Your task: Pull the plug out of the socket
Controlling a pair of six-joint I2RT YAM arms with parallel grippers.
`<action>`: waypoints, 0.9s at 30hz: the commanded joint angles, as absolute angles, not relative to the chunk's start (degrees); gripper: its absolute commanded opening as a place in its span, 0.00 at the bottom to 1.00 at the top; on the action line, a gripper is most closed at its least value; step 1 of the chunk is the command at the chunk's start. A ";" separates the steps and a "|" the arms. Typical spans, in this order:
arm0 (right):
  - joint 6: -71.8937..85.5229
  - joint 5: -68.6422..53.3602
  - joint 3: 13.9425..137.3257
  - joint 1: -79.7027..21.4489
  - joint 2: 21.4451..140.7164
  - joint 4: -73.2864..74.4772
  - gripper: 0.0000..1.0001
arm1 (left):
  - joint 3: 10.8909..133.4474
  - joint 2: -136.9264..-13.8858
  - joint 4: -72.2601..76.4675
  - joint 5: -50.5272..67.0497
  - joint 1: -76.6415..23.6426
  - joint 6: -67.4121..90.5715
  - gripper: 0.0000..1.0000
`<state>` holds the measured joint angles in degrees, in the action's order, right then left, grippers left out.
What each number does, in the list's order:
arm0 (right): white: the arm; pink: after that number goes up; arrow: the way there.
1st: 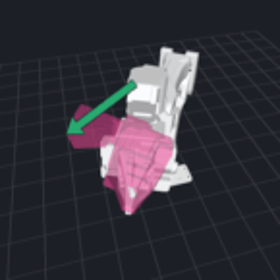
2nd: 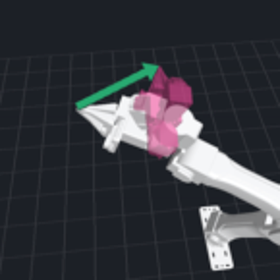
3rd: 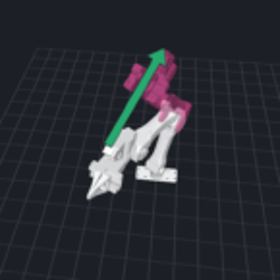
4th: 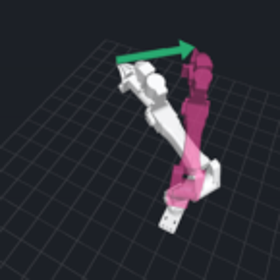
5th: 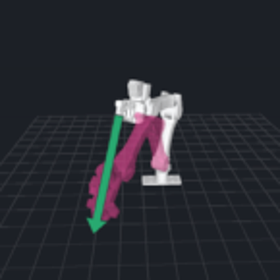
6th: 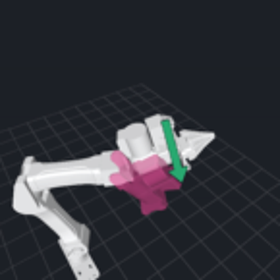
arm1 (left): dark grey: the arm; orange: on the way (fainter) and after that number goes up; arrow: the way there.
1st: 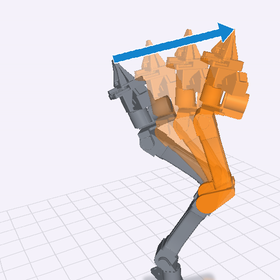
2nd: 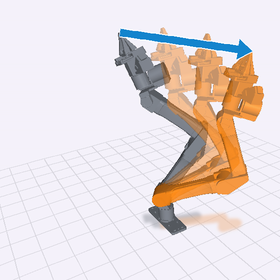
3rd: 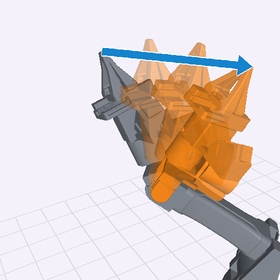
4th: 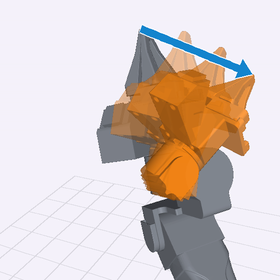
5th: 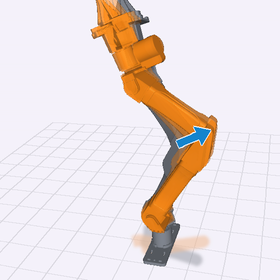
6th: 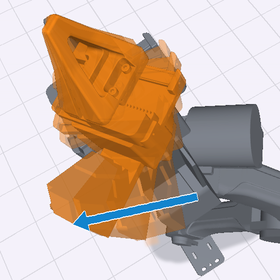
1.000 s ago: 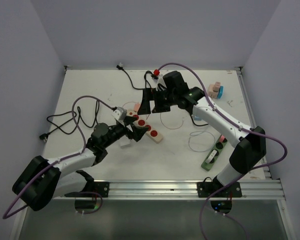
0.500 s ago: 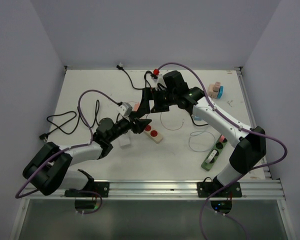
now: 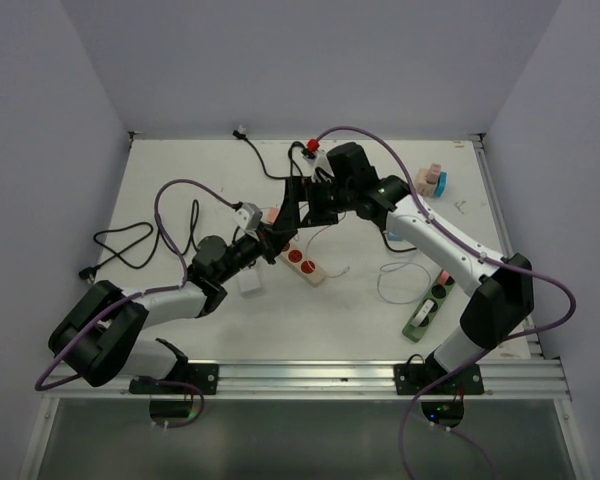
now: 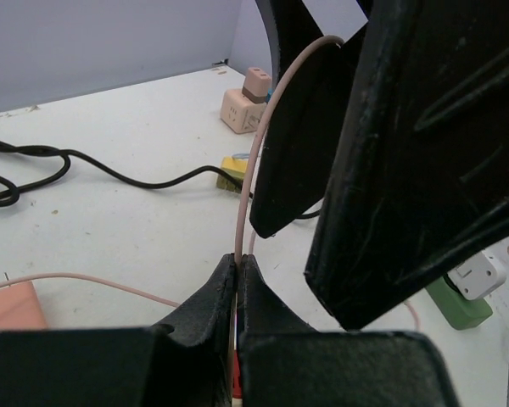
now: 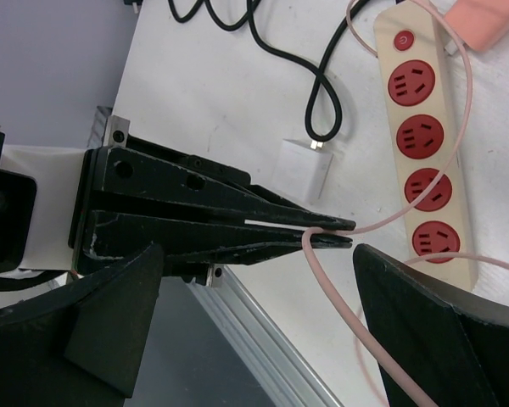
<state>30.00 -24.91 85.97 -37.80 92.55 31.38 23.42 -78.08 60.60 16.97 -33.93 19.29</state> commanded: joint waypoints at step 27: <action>17.58 -20.06 76.56 -37.27 76.92 38.05 0.99 | 45.51 -84.63 32.40 -17.55 -25.14 24.51 0.00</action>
